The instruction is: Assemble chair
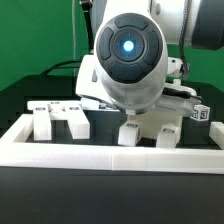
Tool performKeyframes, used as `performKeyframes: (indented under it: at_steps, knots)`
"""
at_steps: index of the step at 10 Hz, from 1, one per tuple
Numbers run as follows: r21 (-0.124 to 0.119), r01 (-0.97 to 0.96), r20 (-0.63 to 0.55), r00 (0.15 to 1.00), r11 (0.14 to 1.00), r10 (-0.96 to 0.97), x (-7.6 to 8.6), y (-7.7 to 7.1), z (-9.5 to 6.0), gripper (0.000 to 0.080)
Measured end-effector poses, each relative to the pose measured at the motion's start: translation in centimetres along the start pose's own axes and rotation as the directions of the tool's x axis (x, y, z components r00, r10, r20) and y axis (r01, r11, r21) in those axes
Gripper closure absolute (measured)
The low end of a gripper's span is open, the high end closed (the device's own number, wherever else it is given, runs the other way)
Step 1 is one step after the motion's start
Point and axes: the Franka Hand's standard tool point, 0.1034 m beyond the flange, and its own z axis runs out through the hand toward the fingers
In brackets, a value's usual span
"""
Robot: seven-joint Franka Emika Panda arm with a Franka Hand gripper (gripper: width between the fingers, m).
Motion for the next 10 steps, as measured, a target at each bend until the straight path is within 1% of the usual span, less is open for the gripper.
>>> performKeyframes:
  at_steps: [1, 2, 3, 4, 5, 6, 7, 9, 10]
  knots:
    - [0.002, 0.0, -0.002, 1.0, 1.0, 0.0, 0.0, 0.1, -0.1, 0.0182]
    - [0.004, 0.0, -0.009, 1.0, 1.0, 0.0, 0.0, 0.2, -0.4, 0.0156]
    - [0.001, 0.004, -0.04, 0.999, 1.0, -0.004, 0.4, 0.4, -1.0, 0.0156]
    - [-0.001, 0.024, -0.095, 0.995, 1.0, -0.024, 1.3, 0.6, -1.7, 0.015]
    - [0.005, 0.041, -0.129, 0.991, 0.999, -0.04, 2.0, 1.0, -2.1, 0.015]
    - [0.014, 0.036, -0.121, 0.992, 0.999, -0.034, 2.1, 1.8, -2.1, 0.015]
    - [0.016, 0.036, -0.119, 0.992, 0.999, -0.034, 1.9, 2.1, -2.8, 0.015]
    - [-0.006, 0.036, -0.132, 0.991, 0.999, -0.036, 0.6, 2.2, -4.0, 0.015]
    - [-0.002, 0.033, -0.133, 0.991, 0.999, -0.033, 0.5, 2.3, -3.9, 0.015]
